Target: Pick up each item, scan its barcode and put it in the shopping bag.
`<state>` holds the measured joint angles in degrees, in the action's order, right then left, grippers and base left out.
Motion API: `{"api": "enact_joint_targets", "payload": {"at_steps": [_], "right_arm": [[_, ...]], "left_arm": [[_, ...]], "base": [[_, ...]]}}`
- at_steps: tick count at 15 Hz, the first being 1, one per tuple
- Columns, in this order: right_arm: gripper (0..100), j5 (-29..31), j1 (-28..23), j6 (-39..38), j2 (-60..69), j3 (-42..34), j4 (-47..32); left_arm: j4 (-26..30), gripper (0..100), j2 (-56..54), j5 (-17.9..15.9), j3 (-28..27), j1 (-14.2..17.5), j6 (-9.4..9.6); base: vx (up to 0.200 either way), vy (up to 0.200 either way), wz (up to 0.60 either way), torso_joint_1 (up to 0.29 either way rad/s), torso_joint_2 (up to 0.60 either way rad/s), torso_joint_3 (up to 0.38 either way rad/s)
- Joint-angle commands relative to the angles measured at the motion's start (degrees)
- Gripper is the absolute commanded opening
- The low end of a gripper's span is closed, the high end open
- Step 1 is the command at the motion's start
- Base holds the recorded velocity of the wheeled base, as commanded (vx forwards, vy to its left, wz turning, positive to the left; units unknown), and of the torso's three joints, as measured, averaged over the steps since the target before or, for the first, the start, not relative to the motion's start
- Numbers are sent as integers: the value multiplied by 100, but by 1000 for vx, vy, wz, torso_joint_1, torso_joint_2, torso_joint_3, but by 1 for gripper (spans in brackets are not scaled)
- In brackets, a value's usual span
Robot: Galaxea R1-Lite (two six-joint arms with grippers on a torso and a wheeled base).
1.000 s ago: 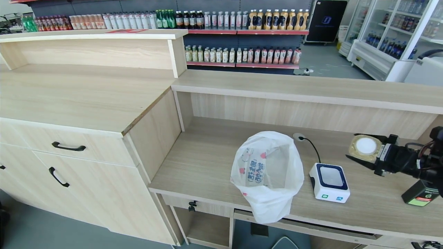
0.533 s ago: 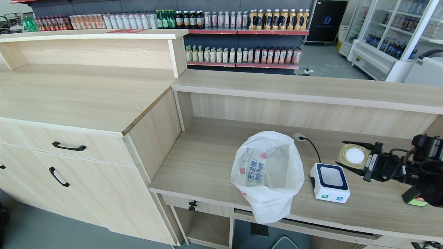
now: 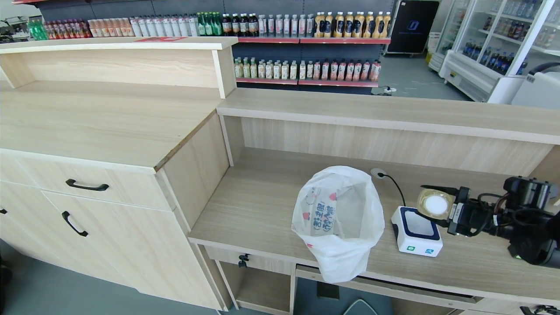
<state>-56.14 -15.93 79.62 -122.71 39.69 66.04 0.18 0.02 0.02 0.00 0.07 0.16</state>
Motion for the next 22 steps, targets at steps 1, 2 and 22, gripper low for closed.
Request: {"api": "enact_joint_targets", "payload": {"at_steps": [1, 2, 22], "right_arm": [[0, -11, 2, 54, -139, 3, 23], [0, -2, 20, 80, -201, 30, 50], [0, 15, 249, 80, -394, 267, 85]], "left_arm": [[-1, 100, -2, -2, 0, 1, -7], [-1, 100, -2, -2, 0, 1, 2], [-1, 100, -2, -2, 0, 1, -7]], "base": [[0, 0, 0, 0, 0, 0], [0, 0, 0, 0, 0, 0], [0, 0, 0, 0, 0, 0]]}}
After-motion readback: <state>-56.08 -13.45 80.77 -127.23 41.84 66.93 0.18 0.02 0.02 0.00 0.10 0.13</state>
